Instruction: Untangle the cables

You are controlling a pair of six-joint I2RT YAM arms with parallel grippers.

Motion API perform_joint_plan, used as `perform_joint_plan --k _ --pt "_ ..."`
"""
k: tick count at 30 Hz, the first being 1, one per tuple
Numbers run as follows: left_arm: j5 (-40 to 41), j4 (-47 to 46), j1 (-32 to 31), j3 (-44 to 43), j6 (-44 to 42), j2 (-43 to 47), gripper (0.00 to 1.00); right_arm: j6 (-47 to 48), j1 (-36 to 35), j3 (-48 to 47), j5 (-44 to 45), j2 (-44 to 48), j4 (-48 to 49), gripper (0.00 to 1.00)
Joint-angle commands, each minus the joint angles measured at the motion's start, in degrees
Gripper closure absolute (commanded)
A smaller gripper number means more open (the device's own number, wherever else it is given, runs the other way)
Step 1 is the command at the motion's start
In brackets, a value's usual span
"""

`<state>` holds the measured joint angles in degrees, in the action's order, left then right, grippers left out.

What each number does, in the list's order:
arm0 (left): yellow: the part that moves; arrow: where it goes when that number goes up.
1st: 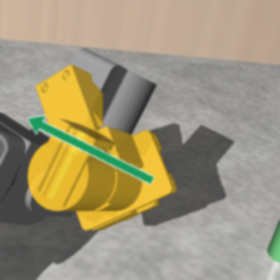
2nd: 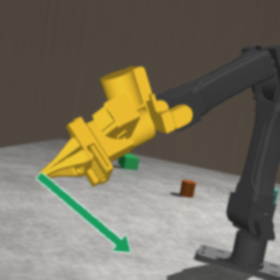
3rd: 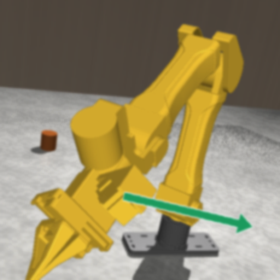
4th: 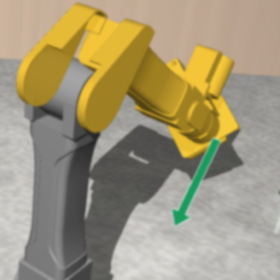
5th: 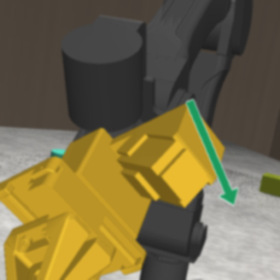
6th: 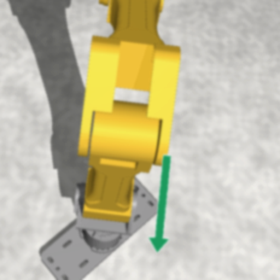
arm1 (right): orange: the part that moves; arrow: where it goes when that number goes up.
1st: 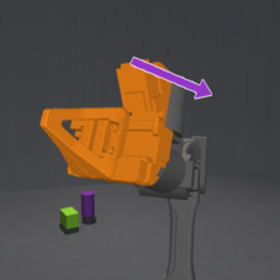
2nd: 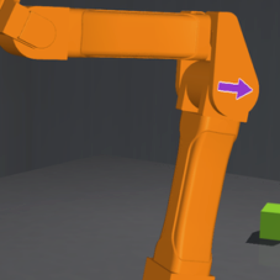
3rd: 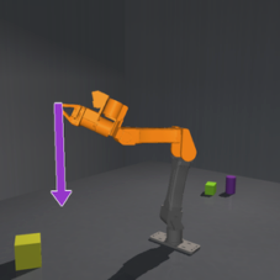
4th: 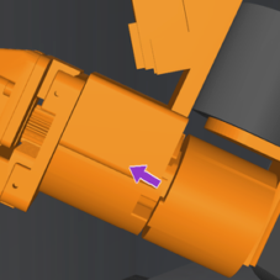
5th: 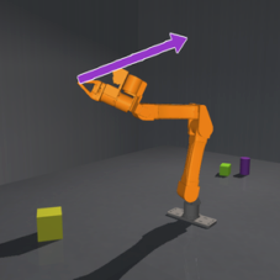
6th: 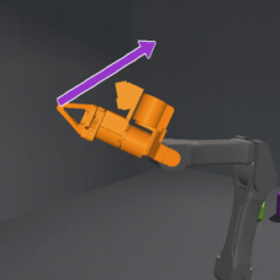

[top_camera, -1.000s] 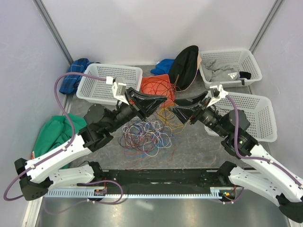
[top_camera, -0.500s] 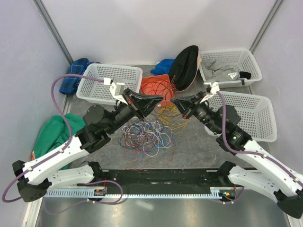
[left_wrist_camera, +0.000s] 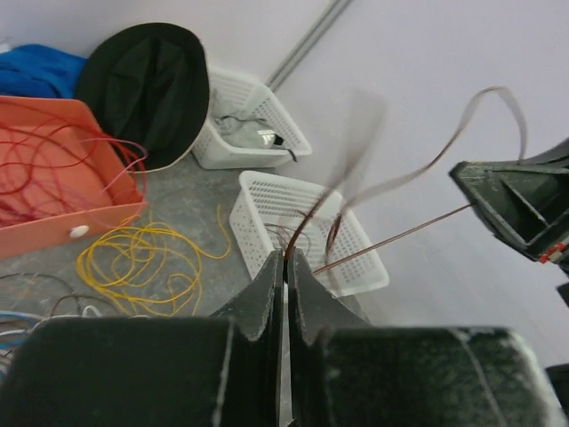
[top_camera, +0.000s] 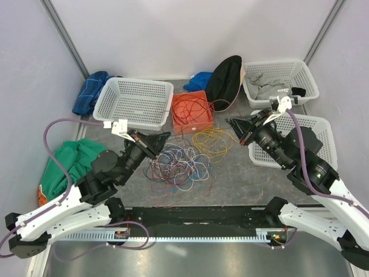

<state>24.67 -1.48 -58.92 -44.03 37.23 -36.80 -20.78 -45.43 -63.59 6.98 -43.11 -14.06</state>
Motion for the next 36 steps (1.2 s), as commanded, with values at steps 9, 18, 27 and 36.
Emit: perform_joint_plan --k 9,18,27,36 --pt "21.0 16.9 2.1 2.0 0.5 6.2 0.00 7.8 1.7 -19.1 14.8 3.7 1.2 1.00" --pt "15.9 11.7 2.1 2.4 -0.8 6.8 0.01 8.2 1.7 -22.5 15.6 0.2 -1.2 1.00" --pt "11.8 13.5 2.1 5.0 2.7 7.9 0.00 8.8 1.7 -25.3 27.4 -4.8 -5.6 1.00" --pt "9.1 18.5 2.1 9.8 9.3 12.4 0.00 12.2 1.7 -27.4 39.6 -10.8 -6.6 1.00"
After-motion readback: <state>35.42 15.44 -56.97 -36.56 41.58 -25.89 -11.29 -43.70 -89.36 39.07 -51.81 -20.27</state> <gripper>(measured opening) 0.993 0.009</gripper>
